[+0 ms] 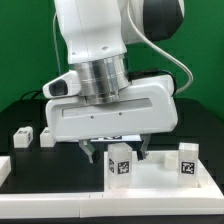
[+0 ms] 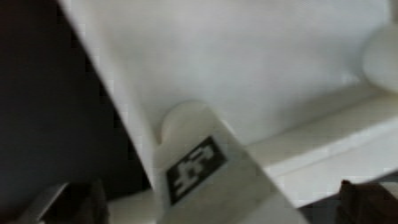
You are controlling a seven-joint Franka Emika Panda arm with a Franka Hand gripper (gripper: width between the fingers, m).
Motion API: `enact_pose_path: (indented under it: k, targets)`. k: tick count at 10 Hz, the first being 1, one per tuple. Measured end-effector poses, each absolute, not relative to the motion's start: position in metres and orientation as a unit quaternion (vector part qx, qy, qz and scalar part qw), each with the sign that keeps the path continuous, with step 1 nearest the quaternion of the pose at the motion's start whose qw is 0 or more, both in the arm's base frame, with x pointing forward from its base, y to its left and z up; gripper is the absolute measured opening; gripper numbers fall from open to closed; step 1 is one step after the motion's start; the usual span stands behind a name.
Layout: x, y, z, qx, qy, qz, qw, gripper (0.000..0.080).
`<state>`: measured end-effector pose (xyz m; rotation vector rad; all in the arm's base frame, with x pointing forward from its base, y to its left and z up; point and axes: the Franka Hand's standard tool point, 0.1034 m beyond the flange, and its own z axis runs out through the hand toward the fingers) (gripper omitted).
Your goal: Assemble square table
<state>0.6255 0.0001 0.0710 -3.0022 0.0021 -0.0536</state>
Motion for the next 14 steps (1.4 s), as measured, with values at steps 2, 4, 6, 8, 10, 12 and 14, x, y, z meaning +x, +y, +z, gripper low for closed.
enact_pose_path:
  k: [2,4,6,8,10,12,14]
  targets:
    - [0.6267,0.0019,0.0711,-0.997,-0.034,-0.02,0.066,0.0649]
    - [0.6266,0.002,0.071,-0.997,-0.03,-0.02,0.066,0.0549]
    - [0.6267,0.0037,0.071,-0.996,0.042,-0.015,0.07,0.0367]
    - [0.6267,0.003,0.071,-0.993,0.093,-0.012,0.071,0.0291]
    - [0.627,0.0027,0.0712,-0.983,0.171,-0.007,0.072,0.0291]
    - [0.6275,0.0026,0.0719,-0.931,0.358,0.005,0.074,0.0291]
    - [0.6278,-0.001,0.071,-0.848,0.521,0.028,0.094,0.0292]
